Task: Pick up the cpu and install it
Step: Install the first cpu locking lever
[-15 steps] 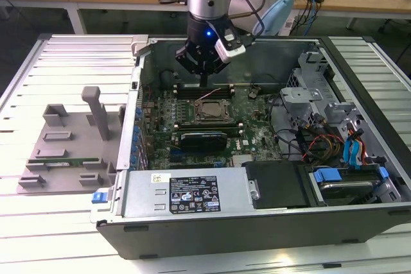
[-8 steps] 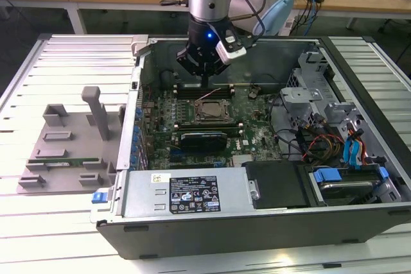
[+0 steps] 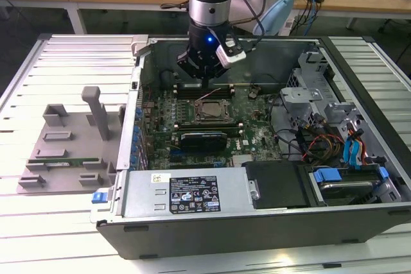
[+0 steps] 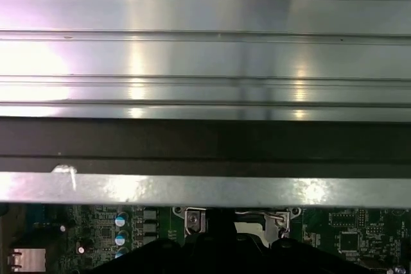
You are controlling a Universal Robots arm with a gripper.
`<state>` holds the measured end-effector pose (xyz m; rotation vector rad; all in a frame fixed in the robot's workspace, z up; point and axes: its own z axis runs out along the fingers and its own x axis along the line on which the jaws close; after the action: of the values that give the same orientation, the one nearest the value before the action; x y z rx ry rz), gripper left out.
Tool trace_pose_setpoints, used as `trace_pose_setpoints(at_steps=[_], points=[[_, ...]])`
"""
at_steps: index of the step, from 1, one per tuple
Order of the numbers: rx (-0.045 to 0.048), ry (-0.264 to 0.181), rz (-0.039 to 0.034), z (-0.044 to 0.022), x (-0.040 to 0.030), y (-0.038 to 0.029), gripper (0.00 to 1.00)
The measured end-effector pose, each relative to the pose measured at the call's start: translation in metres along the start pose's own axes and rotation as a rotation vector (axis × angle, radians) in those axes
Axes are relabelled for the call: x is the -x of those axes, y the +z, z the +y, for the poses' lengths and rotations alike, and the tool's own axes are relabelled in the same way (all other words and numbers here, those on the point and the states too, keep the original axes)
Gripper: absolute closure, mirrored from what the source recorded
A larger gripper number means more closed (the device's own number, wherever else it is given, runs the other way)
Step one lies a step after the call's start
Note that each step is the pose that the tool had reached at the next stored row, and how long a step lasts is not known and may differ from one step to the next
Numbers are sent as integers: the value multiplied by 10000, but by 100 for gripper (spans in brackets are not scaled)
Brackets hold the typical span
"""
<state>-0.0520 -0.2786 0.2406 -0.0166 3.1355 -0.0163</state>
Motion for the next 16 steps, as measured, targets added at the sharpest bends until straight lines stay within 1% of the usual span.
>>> trace_pose_setpoints(at_steps=[3,4,5,6,8,16], points=[[9,0,0,1,0,63,89],[90,-2,1,1,0,71,89],[279,2,-2,1,-1,79,89],[366,3,-3,-4,-1,91,89],[374,2,-4,-17,-1,100,89],[373,0,-3,-18,15,156,89]])
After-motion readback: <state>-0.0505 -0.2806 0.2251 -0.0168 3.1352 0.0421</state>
